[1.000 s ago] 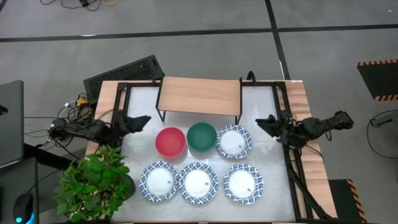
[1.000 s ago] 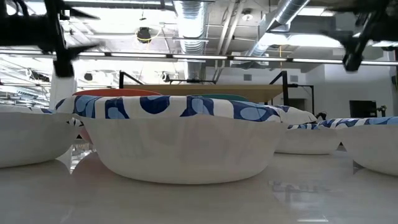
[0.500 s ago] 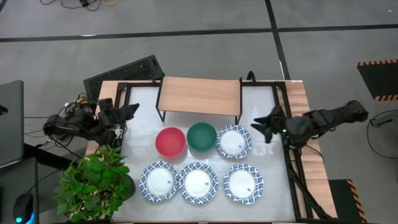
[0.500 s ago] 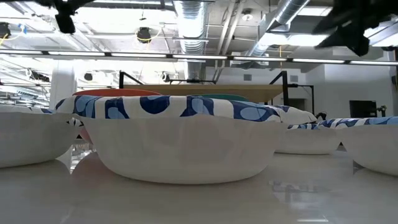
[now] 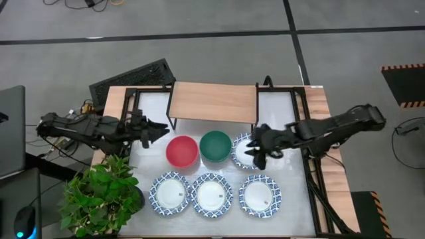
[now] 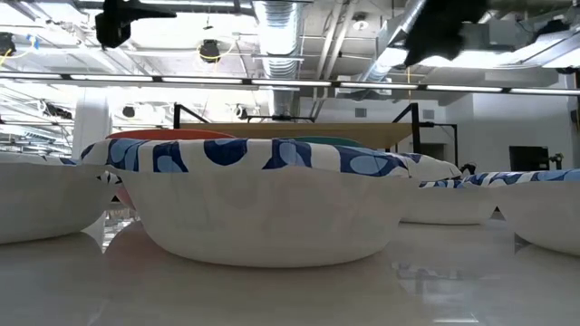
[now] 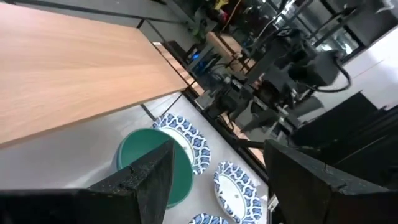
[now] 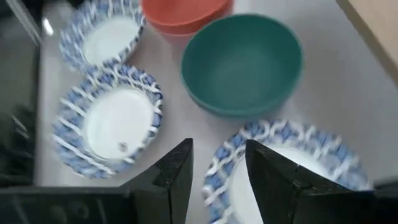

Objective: Place and stack bowls onto a shelf
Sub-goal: Put the green bowl on the shelf

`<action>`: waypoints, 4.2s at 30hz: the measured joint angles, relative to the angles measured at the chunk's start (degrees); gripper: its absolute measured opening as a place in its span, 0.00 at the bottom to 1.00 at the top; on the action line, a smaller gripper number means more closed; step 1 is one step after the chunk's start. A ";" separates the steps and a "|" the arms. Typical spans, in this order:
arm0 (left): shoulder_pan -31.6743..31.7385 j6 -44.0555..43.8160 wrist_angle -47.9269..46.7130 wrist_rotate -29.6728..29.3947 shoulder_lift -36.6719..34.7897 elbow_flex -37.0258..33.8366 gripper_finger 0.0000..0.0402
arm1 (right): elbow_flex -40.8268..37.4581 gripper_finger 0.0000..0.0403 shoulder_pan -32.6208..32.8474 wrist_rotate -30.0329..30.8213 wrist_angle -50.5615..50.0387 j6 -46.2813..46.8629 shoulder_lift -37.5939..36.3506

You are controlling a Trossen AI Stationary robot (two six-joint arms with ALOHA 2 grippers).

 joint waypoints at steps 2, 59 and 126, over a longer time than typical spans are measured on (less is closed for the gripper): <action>0.00 0.00 -0.29 0.00 1.17 0.79 0.58 | 3.15 0.42 0.00 0.03 -0.02 -8.55 4.07; 0.02 3.04 -2.85 -3.64 1.88 1.09 0.58 | 13.34 0.07 -6.71 -5.38 -0.48 -52.81 31.13; 0.01 2.16 -5.49 -8.30 1.86 1.09 0.58 | 40.65 0.07 -40.69 -11.46 -34.01 -51.82 25.13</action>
